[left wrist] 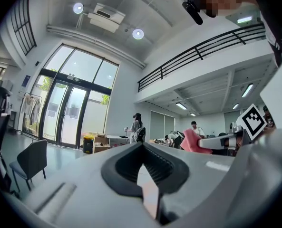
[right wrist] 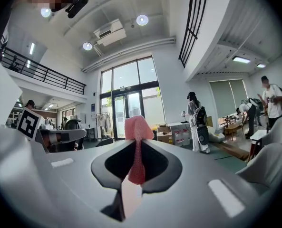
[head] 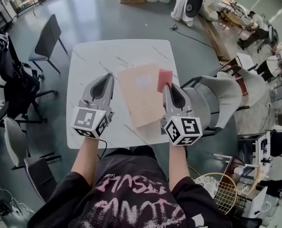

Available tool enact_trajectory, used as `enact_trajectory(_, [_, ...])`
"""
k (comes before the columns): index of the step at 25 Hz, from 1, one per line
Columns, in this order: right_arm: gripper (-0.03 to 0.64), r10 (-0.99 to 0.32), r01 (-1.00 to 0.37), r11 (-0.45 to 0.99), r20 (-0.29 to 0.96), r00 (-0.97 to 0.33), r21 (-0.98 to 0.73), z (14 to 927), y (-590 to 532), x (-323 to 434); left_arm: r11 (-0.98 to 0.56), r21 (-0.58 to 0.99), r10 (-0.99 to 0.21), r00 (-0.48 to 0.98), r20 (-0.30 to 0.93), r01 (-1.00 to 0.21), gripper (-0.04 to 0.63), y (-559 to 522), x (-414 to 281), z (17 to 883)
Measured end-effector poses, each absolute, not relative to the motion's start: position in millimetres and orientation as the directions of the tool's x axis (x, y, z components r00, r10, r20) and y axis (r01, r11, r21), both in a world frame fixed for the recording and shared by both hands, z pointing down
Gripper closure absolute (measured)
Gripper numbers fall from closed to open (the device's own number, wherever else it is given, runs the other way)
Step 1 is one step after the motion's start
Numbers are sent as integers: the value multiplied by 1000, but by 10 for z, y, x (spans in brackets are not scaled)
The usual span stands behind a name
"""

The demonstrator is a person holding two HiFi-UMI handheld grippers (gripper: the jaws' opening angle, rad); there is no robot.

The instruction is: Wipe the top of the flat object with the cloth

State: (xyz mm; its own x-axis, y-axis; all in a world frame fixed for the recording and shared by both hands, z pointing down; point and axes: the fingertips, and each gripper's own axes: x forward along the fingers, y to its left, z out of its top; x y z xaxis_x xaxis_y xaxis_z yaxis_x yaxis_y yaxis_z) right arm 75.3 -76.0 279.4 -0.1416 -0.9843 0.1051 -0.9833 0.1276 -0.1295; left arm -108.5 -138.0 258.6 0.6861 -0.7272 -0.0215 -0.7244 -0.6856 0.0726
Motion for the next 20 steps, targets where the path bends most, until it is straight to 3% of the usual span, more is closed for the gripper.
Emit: enact_trajectory(20, [561,-978,-979,157,119,-172,-127,2826,-947,845,-659,90,-750,661,-18,-746,595,-1529,-1015,2616])
